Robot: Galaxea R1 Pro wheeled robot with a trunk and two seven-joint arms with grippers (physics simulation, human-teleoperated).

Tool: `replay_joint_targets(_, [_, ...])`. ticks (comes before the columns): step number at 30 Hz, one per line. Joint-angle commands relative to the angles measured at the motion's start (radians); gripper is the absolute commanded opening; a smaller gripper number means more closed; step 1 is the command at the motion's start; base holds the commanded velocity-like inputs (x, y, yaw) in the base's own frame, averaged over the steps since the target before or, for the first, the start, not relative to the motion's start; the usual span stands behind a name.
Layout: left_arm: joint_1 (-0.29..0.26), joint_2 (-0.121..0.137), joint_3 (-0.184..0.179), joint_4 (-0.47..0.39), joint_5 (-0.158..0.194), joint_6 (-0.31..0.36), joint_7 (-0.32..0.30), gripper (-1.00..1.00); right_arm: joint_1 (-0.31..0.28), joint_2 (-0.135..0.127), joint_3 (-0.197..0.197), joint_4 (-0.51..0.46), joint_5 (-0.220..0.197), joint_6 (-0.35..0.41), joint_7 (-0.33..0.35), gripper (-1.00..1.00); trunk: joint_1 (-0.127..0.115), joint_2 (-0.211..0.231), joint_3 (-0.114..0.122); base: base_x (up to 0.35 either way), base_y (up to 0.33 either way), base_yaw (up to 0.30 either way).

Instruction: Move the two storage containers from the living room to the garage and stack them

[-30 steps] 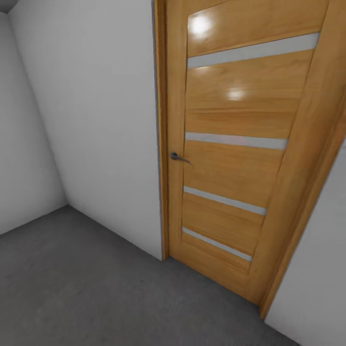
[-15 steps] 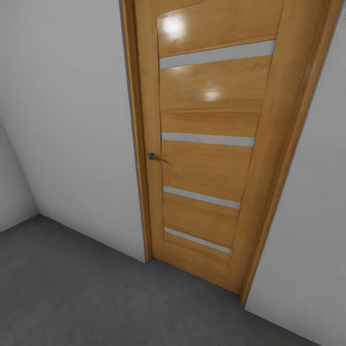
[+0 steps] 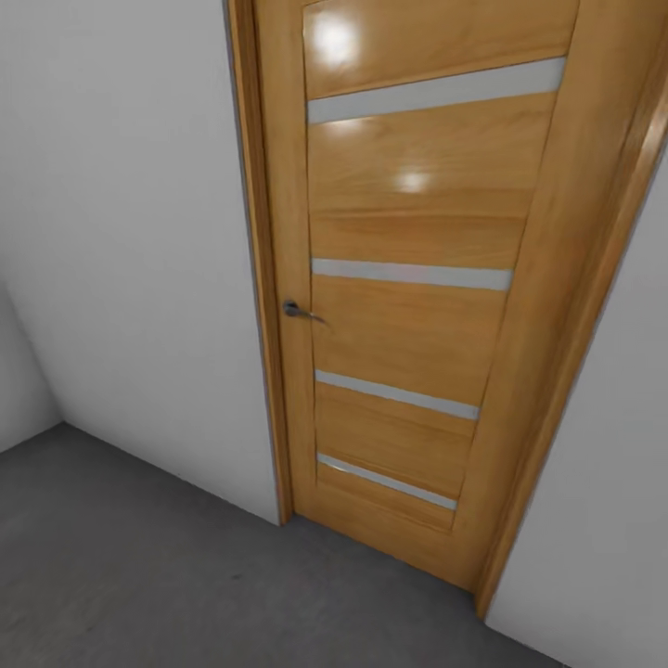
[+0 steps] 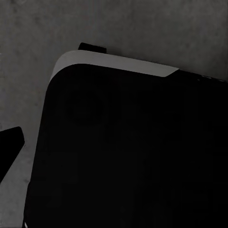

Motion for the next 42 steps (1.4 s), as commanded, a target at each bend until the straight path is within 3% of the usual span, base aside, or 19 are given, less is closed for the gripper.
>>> replay_joint_targets(1, [0.0,0.0,0.0,0.0,0.005,-0.002,0.0,1.0,0.0,0.0,0.0,0.001,0.01,-0.003,-0.001,1.0,0.001,0.0,-0.001,0.315,0.118,-0.001])
replay_joint_targets(26, [0.0,0.0,0.0,-0.002,0.003,-0.003,0.0,1.0,0.0,0.001,0.0,0.0,0.01,-0.002,-0.002,1.0,0.001,0.0,-0.001,0.296,0.17,0.0])
replay_joint_targets(42, [0.0,0.0,0.0,-0.002,0.003,-0.004,0.0,1.0,0.0,0.001,-0.008,0.0,0.009,-0.012,-0.007,1.0,0.001,0.0,-0.001,0.044,0.031,-0.062])
